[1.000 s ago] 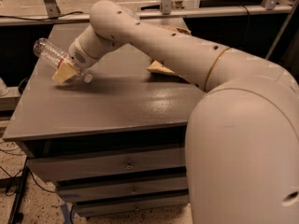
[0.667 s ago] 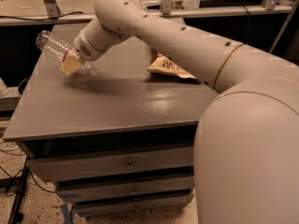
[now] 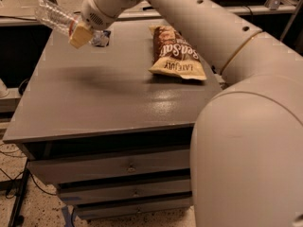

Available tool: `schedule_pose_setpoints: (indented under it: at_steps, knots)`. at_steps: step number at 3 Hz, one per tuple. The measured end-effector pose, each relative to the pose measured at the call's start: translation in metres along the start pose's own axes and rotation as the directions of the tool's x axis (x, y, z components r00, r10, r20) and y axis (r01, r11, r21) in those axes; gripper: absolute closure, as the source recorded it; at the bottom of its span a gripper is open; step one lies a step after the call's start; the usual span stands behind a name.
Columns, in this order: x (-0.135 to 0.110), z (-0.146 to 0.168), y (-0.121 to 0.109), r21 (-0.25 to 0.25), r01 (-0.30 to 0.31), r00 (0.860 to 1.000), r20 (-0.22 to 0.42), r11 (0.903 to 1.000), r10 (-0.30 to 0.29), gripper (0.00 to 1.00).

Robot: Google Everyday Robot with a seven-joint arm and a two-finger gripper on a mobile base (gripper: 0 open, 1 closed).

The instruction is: Pick water bottle

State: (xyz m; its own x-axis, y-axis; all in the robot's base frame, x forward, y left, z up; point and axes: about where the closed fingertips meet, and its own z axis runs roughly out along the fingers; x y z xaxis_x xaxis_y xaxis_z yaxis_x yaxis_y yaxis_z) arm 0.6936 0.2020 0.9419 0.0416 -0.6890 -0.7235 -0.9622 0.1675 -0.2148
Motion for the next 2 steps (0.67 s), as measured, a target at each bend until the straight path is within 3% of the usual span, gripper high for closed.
schedule_pose_setpoints:
  at_steps: [1, 2]
  knots:
    - [-0.0088, -0.0134, -0.0050, 0.005, 0.049, 0.999, 0.008, 0.9988, -0.050, 1.00]
    - [-0.0088, -0.0134, -0.0050, 0.005, 0.049, 0.999, 0.008, 0.9988, -0.050, 1.00]
